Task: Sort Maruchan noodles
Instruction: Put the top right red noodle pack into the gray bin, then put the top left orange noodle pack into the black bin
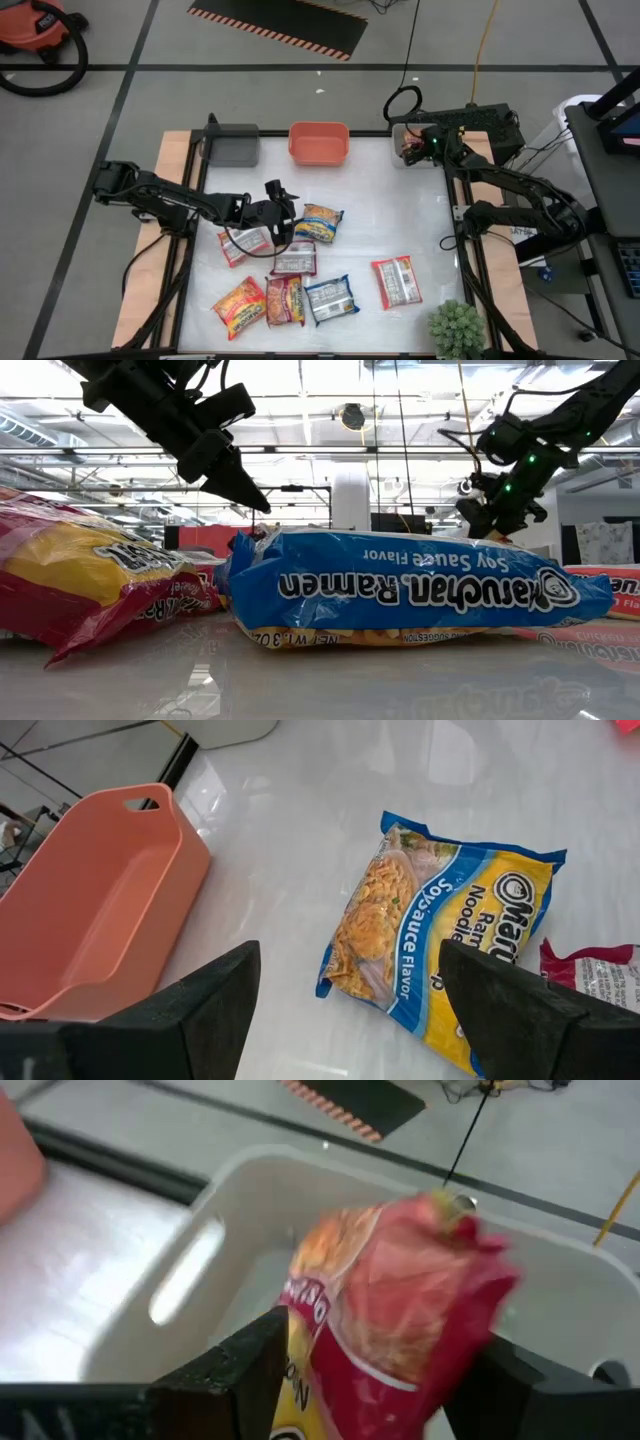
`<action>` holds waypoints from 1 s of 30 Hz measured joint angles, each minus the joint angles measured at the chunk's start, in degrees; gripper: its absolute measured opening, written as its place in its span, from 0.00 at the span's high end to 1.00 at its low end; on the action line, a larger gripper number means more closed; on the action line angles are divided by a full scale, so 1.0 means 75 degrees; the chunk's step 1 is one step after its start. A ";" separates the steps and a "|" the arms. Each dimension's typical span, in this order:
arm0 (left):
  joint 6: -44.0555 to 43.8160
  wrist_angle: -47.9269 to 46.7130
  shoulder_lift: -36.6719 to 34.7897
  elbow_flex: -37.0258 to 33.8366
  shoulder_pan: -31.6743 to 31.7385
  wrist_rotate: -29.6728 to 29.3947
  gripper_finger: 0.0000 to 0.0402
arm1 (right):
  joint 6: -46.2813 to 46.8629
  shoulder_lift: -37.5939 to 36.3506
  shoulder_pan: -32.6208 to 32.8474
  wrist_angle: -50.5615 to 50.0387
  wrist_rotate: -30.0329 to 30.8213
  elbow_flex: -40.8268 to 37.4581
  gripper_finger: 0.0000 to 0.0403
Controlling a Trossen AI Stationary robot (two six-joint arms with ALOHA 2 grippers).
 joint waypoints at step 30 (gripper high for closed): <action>0.0074 -0.0247 0.0002 0.0000 0.0000 0.0644 0.23 | 0.1301 -0.3004 0.2729 0.3096 -0.2915 0.0138 0.48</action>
